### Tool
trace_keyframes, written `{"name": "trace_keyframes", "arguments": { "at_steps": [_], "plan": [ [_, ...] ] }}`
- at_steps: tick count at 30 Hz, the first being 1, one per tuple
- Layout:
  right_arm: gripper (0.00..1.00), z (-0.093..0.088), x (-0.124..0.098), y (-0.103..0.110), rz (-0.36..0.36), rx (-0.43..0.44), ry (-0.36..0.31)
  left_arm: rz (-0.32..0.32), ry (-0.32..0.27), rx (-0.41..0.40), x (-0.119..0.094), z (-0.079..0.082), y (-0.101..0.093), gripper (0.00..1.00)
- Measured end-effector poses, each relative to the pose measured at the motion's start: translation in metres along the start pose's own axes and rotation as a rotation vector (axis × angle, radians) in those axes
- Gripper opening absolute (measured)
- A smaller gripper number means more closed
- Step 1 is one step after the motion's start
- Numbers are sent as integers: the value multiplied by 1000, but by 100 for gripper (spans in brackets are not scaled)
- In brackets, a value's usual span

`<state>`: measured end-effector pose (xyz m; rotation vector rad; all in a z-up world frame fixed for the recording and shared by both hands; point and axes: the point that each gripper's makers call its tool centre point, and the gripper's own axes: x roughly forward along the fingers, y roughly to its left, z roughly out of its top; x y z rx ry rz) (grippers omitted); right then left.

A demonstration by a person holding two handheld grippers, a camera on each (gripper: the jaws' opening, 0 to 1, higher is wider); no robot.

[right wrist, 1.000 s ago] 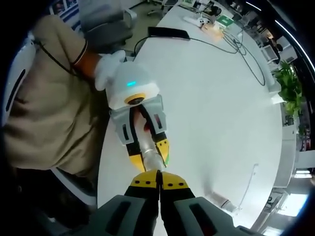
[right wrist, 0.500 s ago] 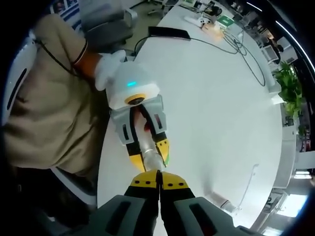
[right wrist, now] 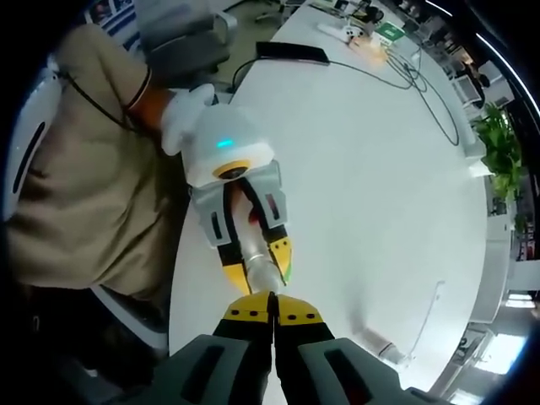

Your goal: Clamp pump bottle remove cover press pump head put on cover

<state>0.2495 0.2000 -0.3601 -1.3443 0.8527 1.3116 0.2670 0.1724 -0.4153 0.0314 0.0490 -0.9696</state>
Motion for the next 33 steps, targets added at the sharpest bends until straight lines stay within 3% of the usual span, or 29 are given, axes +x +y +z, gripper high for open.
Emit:
{"name": "trace_keyframes", "arguments": {
  "at_steps": [33],
  "plan": [
    [0,0,1,0,-2,8,2,2,1,3,-1,-1,2,15]
  ]
}}
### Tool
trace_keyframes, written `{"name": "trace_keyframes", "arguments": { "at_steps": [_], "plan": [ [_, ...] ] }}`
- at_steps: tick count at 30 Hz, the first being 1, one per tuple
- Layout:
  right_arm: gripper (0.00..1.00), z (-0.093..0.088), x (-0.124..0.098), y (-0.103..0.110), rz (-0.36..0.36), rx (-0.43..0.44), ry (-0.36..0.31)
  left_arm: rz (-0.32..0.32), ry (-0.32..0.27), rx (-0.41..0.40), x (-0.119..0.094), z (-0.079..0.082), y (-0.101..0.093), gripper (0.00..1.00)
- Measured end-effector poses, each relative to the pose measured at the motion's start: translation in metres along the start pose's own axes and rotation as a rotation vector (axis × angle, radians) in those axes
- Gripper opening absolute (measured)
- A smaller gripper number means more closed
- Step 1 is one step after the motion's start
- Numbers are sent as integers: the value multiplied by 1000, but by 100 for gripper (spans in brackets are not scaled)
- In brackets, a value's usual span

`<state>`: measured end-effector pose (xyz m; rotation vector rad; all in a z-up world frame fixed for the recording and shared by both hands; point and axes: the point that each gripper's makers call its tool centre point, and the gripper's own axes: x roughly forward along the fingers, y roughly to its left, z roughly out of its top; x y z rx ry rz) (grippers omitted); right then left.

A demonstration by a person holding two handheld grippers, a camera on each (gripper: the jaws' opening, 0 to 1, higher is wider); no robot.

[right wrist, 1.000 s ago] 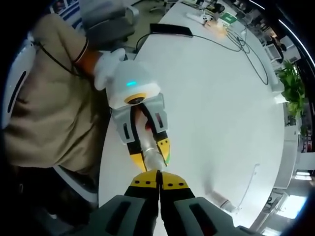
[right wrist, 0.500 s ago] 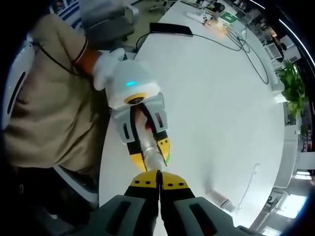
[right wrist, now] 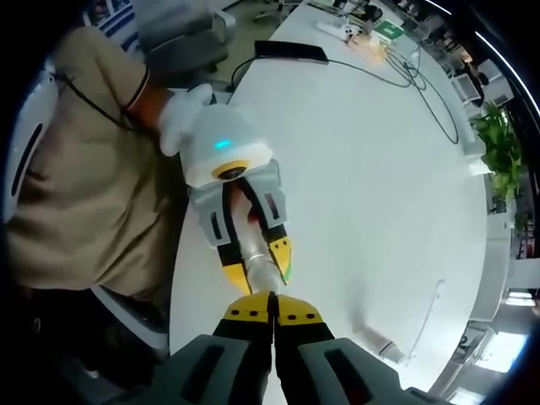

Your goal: Clamp pump bottle remove cover press pump head put on cover

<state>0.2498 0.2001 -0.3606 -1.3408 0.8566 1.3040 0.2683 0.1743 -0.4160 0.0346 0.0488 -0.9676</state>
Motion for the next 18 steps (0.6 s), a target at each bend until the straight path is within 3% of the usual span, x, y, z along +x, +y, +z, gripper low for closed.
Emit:
{"name": "trace_keyframes", "arguments": {
  "at_steps": [18],
  "plan": [
    [0,0,6,2,11,-12,39,0,1,2,0,0,-1,15]
  ]
}}
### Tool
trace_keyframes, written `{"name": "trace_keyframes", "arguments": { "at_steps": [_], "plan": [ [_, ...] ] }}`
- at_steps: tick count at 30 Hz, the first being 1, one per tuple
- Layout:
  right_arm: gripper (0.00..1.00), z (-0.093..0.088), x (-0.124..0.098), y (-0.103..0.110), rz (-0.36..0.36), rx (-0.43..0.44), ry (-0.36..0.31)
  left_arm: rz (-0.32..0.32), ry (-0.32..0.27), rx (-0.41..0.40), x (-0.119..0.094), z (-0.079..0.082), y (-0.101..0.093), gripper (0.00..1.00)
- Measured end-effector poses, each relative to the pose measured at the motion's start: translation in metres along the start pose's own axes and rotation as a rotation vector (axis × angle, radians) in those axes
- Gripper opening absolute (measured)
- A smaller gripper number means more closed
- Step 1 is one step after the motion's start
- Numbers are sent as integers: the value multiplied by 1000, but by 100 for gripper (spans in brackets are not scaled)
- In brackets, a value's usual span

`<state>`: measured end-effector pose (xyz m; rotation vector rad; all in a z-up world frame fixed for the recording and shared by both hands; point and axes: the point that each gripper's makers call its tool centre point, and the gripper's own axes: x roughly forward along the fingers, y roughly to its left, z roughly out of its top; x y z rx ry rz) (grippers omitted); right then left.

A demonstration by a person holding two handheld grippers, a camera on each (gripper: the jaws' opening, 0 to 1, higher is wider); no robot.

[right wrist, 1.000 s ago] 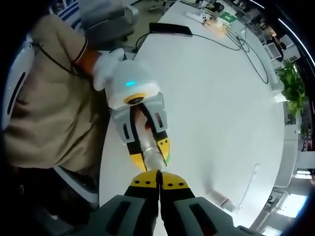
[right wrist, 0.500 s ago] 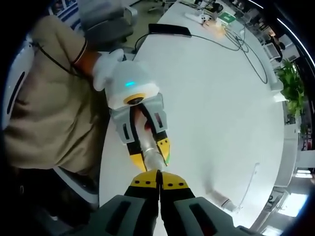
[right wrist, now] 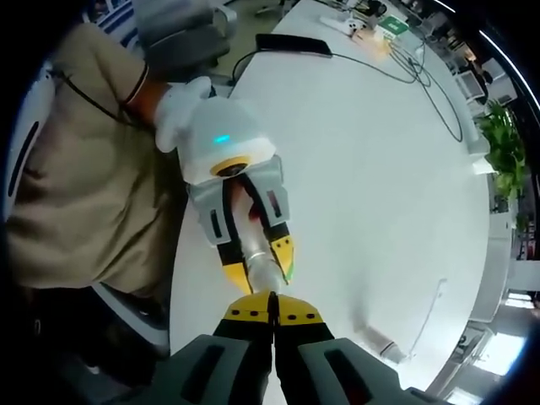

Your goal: Clamp pump bottle remove cover press pump head put on cover

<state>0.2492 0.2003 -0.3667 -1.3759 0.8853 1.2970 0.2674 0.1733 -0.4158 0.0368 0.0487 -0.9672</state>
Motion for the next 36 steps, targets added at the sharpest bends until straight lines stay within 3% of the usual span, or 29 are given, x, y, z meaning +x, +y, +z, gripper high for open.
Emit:
{"name": "trace_keyframes", "arguments": {
  "at_steps": [8,16,36],
  "plan": [
    [0,-2,0,0,31,41,-20,1,1,0,0,0,0,15],
    [0,-1,1,0,20,13,10,2,1,-2,0,0,0,15],
    [0,0,-6,-1,-13,8,-19,1,2,-1,0,0,-1,15]
  ]
}}
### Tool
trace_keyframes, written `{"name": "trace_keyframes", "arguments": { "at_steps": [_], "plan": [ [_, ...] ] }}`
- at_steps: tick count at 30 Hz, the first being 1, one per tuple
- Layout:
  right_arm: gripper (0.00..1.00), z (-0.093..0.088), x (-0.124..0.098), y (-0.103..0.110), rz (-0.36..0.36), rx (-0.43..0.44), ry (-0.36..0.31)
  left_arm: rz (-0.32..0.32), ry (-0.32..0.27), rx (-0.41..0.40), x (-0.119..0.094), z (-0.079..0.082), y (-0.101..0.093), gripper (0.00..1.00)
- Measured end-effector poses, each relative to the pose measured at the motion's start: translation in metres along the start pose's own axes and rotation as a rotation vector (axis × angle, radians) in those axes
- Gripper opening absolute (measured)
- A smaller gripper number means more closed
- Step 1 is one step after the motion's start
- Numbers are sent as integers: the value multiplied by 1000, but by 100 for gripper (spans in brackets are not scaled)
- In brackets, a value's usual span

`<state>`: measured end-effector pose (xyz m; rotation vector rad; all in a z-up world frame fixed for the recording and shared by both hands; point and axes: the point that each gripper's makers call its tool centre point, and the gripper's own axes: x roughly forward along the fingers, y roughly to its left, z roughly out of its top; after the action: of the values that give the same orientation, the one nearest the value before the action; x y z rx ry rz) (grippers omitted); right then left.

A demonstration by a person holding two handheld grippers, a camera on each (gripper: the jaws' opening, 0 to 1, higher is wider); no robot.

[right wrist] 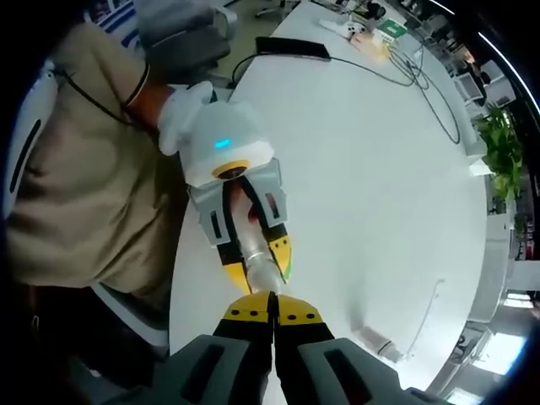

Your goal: Clamp pump bottle remove cover press pump head put on cover

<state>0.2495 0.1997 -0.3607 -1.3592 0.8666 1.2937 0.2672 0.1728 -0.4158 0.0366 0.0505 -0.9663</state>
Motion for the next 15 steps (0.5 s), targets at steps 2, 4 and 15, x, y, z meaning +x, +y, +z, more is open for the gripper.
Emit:
{"name": "trace_keyframes", "arguments": {
  "at_steps": [2,4,15],
  "plan": [
    [0,0,0,0,0,-2,0,0,0,1,0,0,0,15],
    [0,0,0,0,-1,-1,0,0,0,1,0,0,0,15],
    [0,1,0,0,-7,5,-7,1,1,2,0,-1,1,15]
  ]
}}
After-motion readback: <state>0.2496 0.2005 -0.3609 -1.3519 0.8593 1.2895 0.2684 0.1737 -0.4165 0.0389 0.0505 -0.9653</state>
